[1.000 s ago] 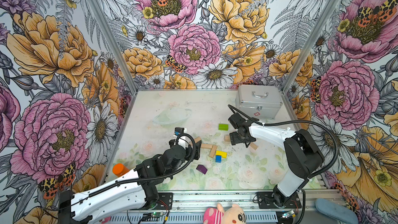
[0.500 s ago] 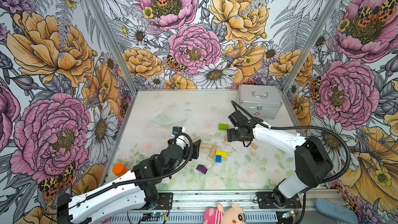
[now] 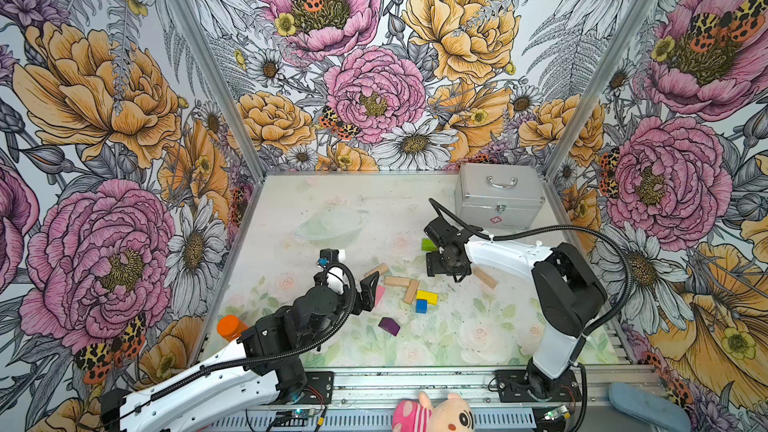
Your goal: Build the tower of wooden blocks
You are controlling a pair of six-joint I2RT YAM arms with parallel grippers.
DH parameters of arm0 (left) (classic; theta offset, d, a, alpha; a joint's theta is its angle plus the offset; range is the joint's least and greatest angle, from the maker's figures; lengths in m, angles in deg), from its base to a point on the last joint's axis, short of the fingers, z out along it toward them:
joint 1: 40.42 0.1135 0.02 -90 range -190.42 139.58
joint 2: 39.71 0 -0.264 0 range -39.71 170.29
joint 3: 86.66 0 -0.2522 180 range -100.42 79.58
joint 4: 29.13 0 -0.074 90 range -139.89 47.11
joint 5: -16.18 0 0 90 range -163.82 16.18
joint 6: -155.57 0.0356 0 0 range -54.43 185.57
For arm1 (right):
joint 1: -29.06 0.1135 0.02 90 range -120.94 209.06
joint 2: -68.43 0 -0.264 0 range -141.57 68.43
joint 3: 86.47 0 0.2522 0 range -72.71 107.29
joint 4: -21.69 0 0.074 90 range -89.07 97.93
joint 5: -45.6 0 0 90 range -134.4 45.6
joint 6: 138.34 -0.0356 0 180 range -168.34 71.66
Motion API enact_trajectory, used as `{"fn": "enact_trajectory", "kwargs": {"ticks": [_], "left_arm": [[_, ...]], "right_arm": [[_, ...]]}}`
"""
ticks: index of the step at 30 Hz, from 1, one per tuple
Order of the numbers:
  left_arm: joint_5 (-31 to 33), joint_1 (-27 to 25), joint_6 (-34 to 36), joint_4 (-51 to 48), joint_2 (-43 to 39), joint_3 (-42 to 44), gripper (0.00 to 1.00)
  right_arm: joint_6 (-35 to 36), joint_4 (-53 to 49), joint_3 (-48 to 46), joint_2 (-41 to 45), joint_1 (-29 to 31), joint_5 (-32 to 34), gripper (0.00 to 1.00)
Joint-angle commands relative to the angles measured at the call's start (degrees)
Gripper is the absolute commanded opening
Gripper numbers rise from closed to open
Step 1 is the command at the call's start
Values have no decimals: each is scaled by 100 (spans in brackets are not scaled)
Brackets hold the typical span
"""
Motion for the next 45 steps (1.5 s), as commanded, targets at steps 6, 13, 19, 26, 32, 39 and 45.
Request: {"fn": "enact_trajectory", "kwargs": {"ticks": [6,13,19,26,32,39,45], "left_arm": [[109,126,-23,-191,-109,101,97],[102,194,4,-188,-132,101,97],[70,249,35,-247,-207,100,97],[41,317,60,-311,-319,101,97],[-9,371,56,-314,-351,101,97],[-69,375,28,-326,-365,120,97],[-46,382,24,-333,-389,118,97]], "right_arm": [[-8,97,313,-304,35,52,59],[-78,97,643,-436,119,27,55],[-225,86,965,-702,150,-7,53],[-336,89,1202,-915,150,-18,53],[-344,5,1421,-1129,153,84,53],[-306,-157,1567,-1245,128,174,53],[-199,-257,1567,-1228,64,241,54]]}}
